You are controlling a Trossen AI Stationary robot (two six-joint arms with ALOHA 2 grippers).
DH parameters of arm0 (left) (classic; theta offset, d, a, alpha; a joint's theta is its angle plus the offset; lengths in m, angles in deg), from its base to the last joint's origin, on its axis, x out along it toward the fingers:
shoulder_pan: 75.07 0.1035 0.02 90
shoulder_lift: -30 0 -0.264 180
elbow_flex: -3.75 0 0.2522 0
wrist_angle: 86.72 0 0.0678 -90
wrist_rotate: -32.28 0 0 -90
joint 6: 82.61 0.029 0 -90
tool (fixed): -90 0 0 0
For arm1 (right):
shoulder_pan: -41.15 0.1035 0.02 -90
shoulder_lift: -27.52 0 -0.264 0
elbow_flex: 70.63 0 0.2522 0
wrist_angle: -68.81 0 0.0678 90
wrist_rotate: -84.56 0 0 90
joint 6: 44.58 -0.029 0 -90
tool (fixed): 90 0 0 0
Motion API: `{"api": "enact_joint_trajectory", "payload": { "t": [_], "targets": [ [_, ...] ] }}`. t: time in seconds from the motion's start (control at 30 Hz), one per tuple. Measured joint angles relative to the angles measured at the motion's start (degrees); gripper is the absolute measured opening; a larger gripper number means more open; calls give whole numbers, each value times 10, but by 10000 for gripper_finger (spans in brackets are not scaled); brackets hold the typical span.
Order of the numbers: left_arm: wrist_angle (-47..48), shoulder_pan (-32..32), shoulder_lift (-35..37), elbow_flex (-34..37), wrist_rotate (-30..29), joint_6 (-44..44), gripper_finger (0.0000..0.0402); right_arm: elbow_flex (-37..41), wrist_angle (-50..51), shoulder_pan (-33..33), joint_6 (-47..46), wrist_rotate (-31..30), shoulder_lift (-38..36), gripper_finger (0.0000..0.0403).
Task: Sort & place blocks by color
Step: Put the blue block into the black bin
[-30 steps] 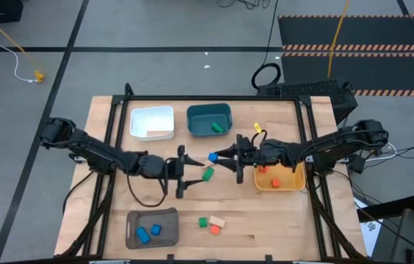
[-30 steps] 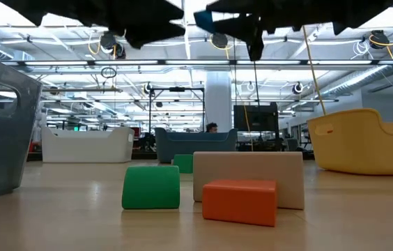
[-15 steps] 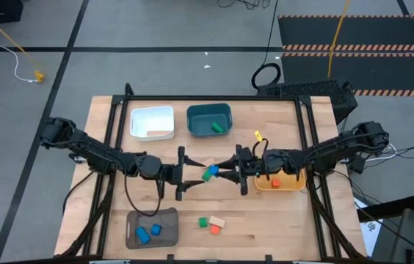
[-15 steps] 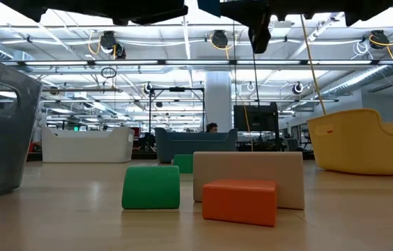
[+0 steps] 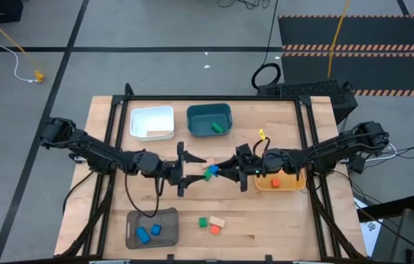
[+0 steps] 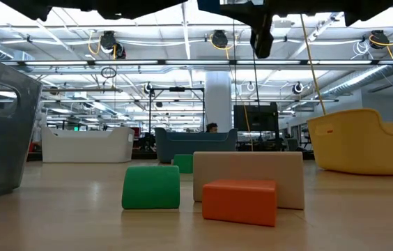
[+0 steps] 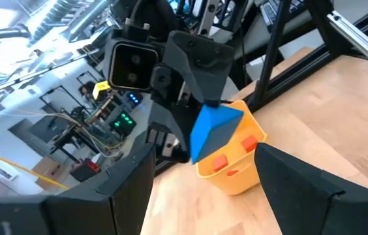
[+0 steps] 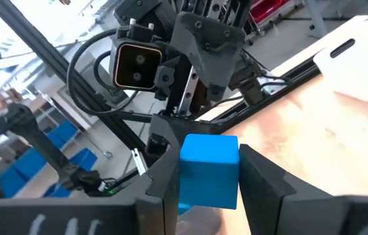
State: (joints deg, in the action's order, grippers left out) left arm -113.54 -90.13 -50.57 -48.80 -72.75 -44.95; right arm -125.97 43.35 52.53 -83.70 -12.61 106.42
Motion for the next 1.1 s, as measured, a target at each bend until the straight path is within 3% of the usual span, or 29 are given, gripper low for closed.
{"api": "enact_joint_trajectory", "payload": {
  "t": [0.37,0.63,0.83,1.1],
  "targets": [
    [-3,1,-1,-3,32,-7,264,0,-12,-4,-50,-5,2,106],
    [-2,10,-45,-35,-15,-6,264,0,-40,-4,-50,-3,17,106],
    [-2,9,-59,-56,-11,-6,261,0,-42,-4,-46,-3,17,106],
    [3,11,-77,-66,5,-3,188,0,-43,-4,-38,-1,17,106]
  ]
}}
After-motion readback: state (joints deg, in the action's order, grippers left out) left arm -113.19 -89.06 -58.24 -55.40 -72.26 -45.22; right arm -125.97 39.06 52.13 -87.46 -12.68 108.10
